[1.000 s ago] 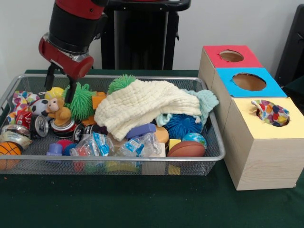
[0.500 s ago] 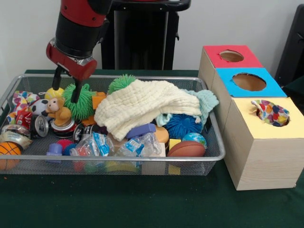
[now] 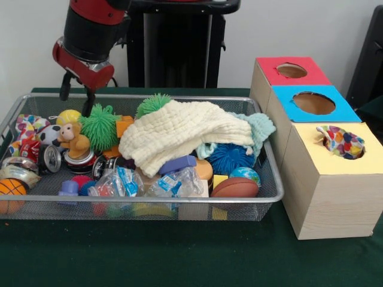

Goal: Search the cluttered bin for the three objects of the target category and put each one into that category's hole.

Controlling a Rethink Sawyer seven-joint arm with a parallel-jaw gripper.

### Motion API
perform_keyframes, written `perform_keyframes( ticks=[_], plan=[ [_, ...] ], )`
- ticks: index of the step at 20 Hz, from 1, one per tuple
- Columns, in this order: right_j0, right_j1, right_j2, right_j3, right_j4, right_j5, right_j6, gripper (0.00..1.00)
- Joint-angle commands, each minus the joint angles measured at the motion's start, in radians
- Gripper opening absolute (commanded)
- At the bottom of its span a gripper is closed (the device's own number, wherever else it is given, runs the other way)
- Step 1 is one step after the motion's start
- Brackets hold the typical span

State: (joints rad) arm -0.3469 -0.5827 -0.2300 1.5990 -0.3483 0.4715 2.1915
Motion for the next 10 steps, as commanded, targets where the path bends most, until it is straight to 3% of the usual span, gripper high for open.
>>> perform_keyframes(
  ticks=[1,10],
  plan=[
    [-0.031,-0.05,0.008,0.062,-0.047,-0.004,-0.003,1.0],
    [-0.056,-0.046,0.012,0.06,-0.053,-0.016,-0.009,1.0]
  ],
)
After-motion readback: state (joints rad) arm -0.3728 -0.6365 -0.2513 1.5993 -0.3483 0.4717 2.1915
